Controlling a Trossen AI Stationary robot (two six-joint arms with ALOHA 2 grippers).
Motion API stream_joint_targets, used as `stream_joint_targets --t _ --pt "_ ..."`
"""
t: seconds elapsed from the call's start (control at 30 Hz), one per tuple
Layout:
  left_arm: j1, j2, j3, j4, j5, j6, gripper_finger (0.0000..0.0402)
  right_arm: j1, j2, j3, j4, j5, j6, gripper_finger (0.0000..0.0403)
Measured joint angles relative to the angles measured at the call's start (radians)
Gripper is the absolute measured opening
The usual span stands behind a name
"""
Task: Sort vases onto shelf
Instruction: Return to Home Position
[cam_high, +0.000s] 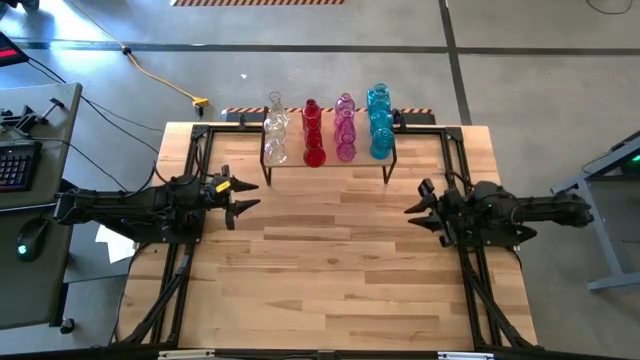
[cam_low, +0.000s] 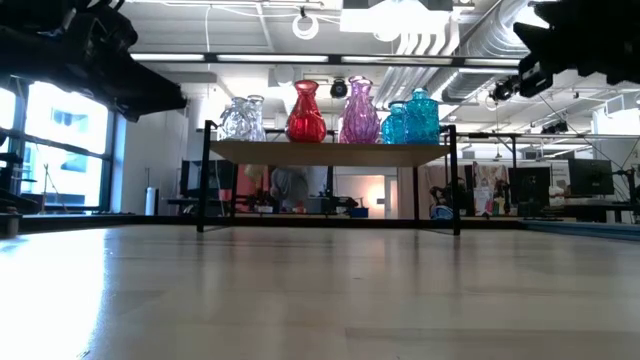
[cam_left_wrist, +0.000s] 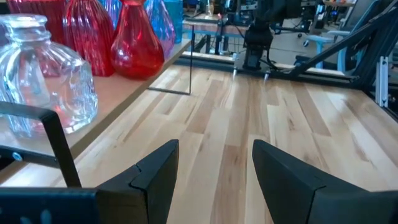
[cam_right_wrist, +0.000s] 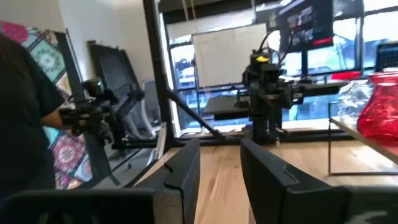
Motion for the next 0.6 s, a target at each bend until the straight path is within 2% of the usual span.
stream_joint_targets --t 0.1,0.6 --pt "0.0 0.0 0.0 -0.024 0.0 0.0 0.0197 0.0 0.0 -0.042 0.063 0.011 0.0 0.0103" --pt "0.0 0.0 0.0 -0.067 -0.003 -0.029 0.0197 0.0 0.002 -0.042 -0.03 0.02 0.0 0.0103"
